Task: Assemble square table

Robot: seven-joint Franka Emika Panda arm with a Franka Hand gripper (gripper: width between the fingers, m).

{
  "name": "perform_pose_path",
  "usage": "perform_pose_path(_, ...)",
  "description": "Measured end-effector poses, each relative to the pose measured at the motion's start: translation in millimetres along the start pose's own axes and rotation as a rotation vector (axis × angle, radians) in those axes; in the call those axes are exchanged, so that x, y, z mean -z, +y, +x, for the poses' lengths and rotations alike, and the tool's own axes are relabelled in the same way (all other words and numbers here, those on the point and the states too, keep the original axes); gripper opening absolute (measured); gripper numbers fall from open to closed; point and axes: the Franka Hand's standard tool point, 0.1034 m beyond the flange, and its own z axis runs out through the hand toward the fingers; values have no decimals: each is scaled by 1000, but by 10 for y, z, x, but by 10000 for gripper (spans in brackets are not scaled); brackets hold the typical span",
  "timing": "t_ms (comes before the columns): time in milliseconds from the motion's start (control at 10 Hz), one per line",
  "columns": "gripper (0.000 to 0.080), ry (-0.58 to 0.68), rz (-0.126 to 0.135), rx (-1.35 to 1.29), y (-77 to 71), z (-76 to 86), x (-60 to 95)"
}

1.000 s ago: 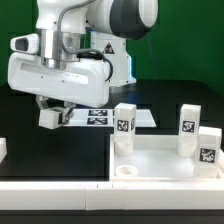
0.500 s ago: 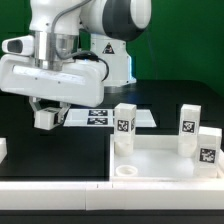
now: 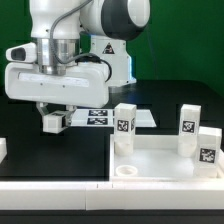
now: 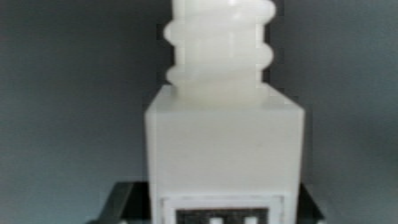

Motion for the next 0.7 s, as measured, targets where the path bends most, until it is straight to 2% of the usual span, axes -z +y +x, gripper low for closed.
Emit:
perform_pose_path(200,591,0,0,-1,1,0,-1)
perform_pose_path(300,591,-53,30,-34,-53,-50,-11)
perform_pose_path(400,638,-165,91,-73,-129,-49,53)
perform_pose_path(500,638,-220,120,-91,-148,81,150)
perform_pose_path(600,647,-314,142,-96,-166,131,198)
perform_pose_path(700,649,-415,145,-85,-140,188,204)
